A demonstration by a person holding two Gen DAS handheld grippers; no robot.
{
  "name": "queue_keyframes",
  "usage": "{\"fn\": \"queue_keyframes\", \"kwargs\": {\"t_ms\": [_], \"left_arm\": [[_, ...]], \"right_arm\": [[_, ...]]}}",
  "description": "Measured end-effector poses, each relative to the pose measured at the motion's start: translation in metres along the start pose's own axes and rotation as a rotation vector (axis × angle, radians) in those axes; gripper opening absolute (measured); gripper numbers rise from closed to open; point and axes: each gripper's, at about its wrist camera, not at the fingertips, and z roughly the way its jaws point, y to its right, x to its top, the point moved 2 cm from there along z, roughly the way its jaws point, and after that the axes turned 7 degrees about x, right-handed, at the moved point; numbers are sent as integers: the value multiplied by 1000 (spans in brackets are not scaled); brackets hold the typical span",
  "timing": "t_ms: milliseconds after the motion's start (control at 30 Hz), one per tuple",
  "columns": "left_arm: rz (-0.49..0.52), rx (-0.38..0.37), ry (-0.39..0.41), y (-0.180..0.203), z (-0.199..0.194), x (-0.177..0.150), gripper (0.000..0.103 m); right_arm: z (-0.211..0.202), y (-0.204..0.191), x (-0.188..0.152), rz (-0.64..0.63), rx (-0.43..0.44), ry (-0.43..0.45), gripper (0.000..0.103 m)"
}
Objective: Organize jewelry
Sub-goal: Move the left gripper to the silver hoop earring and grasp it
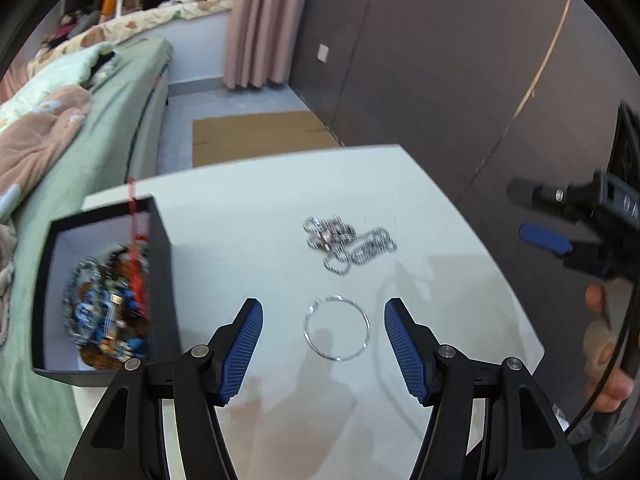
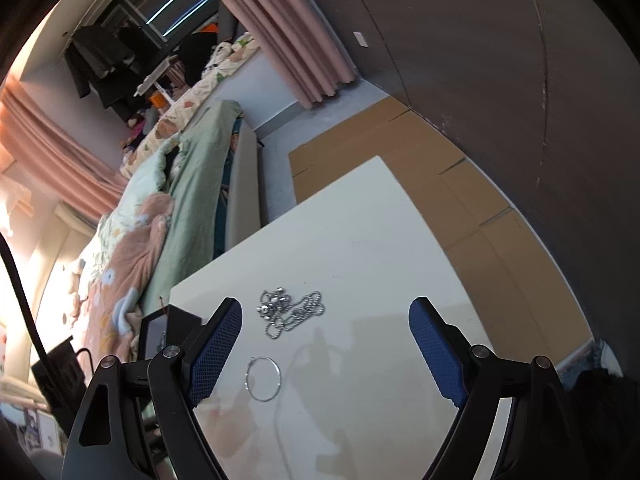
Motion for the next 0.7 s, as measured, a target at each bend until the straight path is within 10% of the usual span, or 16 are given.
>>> {"fn": "queue_keyframes", "kwargs": {"t_ms": [300,433,700], "left_arm": [[53,75,-13,11,25,-10,64],[67,94,-17,12,35,-8,39],[97,129,-30,15,51,-7,25]], "right_arm": [[1,6,-1,7,-6,-32,86],[2,11,-2,19,-13,-45,86],[4,15,-1,41,-21,-57,86]]}}
